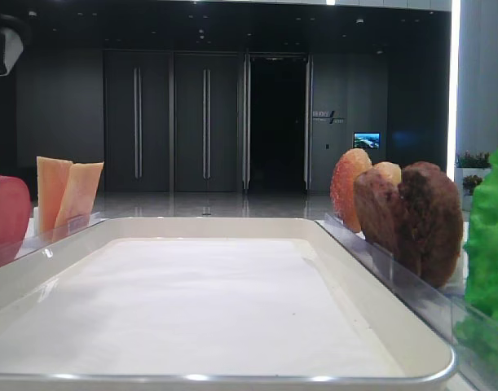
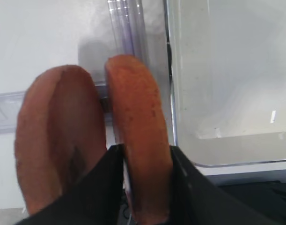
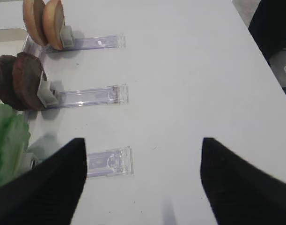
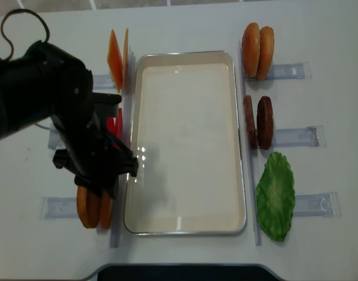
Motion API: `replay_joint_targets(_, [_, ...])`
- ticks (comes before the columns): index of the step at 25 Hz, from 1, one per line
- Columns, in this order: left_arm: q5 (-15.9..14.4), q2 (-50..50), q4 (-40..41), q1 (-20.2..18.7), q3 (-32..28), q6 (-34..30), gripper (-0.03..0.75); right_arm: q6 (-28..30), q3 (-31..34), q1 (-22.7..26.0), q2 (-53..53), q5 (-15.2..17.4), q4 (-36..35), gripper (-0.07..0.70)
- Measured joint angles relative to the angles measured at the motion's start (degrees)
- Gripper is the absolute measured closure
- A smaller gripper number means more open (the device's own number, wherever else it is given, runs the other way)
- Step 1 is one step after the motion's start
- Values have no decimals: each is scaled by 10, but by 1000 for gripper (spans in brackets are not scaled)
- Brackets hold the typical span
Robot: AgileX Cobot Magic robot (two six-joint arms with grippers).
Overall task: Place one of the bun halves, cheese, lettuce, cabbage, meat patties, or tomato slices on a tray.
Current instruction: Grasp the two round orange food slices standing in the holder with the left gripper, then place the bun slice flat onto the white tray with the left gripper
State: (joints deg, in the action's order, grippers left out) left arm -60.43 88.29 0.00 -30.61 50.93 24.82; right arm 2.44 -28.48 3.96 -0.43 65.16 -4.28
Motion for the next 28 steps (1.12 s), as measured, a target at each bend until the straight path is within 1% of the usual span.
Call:
replay_joint_targets(4, [-12,0,12,0,1,0,559,0,0,0,0,0,0,118])
replay_joint_targets(5, [-14,0,13,0,1,0,563,0,0,0,0,0,0,118])
replay_joint_targets(13, [-32,-2,12,0,1,0,566,0,0,0,0,0,0,118])
replay_joint_targets(17, [-38,-25,12,0,1,0,567,0,0,0,0,0,0,118])
replay_joint_targets(21, [-53,-51,15,0,1,0,568,0,0,0,0,0,0,118])
replay_joint_targets(24, [-64,-61,16,0,13,0,568,0,0,0,0,0,0,118])
replay_joint_targets(28, [-68,-69,15,0,39,0,568,0,0,0,0,0,0,118])
